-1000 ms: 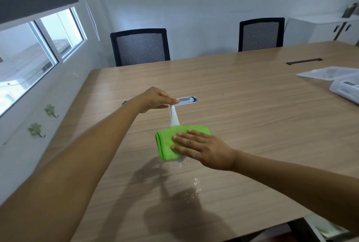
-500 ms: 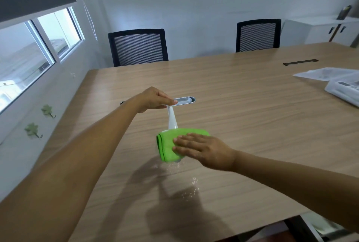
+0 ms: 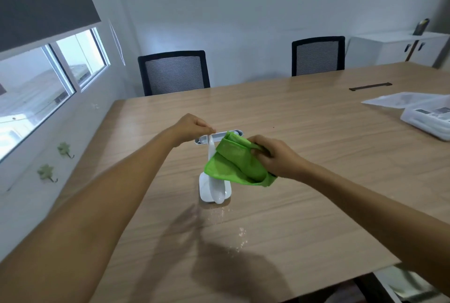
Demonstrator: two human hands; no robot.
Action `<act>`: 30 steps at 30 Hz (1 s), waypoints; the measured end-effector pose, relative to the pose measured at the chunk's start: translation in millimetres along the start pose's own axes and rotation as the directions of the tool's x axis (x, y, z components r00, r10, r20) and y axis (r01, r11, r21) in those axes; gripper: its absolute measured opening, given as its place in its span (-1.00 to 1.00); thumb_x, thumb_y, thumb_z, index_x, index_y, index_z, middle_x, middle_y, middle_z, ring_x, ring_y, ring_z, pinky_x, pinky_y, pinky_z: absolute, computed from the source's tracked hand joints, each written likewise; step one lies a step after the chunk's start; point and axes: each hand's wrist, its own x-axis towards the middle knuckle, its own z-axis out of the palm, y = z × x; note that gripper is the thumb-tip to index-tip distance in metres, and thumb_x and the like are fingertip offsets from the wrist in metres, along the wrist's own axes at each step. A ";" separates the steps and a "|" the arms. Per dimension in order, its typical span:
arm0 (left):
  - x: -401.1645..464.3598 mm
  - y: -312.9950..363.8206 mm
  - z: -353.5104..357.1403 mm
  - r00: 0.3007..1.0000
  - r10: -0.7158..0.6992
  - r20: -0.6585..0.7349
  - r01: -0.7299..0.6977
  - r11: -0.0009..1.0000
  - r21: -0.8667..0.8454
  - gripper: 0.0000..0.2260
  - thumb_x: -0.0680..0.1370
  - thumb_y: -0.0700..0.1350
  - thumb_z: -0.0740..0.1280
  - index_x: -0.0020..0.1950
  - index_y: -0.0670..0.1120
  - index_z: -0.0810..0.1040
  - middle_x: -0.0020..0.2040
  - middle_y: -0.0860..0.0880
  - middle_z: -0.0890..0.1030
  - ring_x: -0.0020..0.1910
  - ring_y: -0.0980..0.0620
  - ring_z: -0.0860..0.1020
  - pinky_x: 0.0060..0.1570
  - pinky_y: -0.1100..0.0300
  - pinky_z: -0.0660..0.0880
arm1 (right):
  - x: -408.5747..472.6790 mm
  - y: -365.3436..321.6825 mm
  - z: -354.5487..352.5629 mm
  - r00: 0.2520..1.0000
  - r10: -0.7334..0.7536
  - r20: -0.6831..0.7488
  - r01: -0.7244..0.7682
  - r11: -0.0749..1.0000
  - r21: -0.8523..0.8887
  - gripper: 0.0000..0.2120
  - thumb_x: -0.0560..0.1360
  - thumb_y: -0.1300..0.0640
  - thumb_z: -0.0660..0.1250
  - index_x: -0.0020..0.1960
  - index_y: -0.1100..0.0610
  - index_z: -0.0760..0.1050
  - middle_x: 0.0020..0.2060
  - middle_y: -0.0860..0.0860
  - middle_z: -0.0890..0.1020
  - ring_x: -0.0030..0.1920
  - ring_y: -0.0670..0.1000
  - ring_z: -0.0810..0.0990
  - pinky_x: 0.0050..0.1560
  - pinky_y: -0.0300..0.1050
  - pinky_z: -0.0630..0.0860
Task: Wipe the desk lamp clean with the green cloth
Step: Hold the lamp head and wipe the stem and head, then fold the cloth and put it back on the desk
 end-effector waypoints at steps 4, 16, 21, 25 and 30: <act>-3.0 13.1 -11.2 0.997 0.044 -0.064 -0.042 0.999 0.032 -0.70 0.48 0.06 0.38 0.03 -0.14 0.69 0.04 -0.01 0.66 0.09 0.12 0.54 0.07 0.26 0.43 | 16.8 3.9 -9.3 0.995 0.101 -0.027 -0.094 0.975 0.202 -0.75 0.50 0.34 0.23 0.12 0.15 0.54 -0.15 -0.05 0.60 -0.17 -0.14 0.54 -0.12 -0.28 0.46; -18.3 46.5 -26.4 0.967 0.048 0.252 0.009 0.976 -0.219 -0.73 0.42 -0.27 0.43 0.06 0.01 0.64 0.03 -0.10 0.65 0.06 -0.04 0.58 0.26 0.05 0.47 | 51.7 -3.4 -28.2 0.965 0.232 0.122 -0.259 0.771 0.582 -0.79 0.55 0.30 0.22 0.01 0.07 0.57 -0.17 0.02 0.63 -0.22 -0.10 0.61 -0.22 -0.32 0.57; -15.4 44.4 -35.2 0.980 0.023 0.199 0.036 0.957 -0.289 -0.88 0.45 -0.24 0.41 -0.03 -0.16 0.65 -0.13 -0.07 0.64 -0.14 0.03 0.59 0.11 0.15 0.53 | 58.0 -10.2 -32.2 0.950 0.267 0.165 -0.310 0.719 0.622 -0.82 0.57 0.07 0.23 0.06 0.05 0.58 -0.09 0.05 0.63 -0.15 0.00 0.58 -0.24 -0.19 0.54; -18.0 33.6 -59.4 0.993 -0.041 0.114 0.087 0.897 -0.433 -0.79 0.48 -0.21 0.38 0.09 -0.23 0.60 -0.06 -0.10 0.65 -0.15 0.05 0.62 -0.08 0.28 0.59 | 66.3 -28.1 -37.7 0.921 0.248 0.302 -0.385 0.711 0.589 -0.55 0.44 -0.33 0.13 0.14 -0.08 0.51 -0.03 0.08 0.64 -0.08 0.05 0.63 -0.09 -0.06 0.60; -38.4 -1.3 -96.9 0.960 -0.260 -0.107 0.132 0.752 -0.646 -0.96 0.46 -0.25 0.37 -0.16 -0.13 0.58 -0.43 0.03 0.65 -0.24 0.08 0.54 -0.30 0.36 0.57 | 89.5 -62.1 -9.6 0.927 0.105 0.360 -0.330 0.685 0.649 -0.28 0.29 -0.25 0.29 0.38 0.01 0.29 0.08 0.05 0.55 -0.02 0.06 0.63 0.04 -0.01 0.60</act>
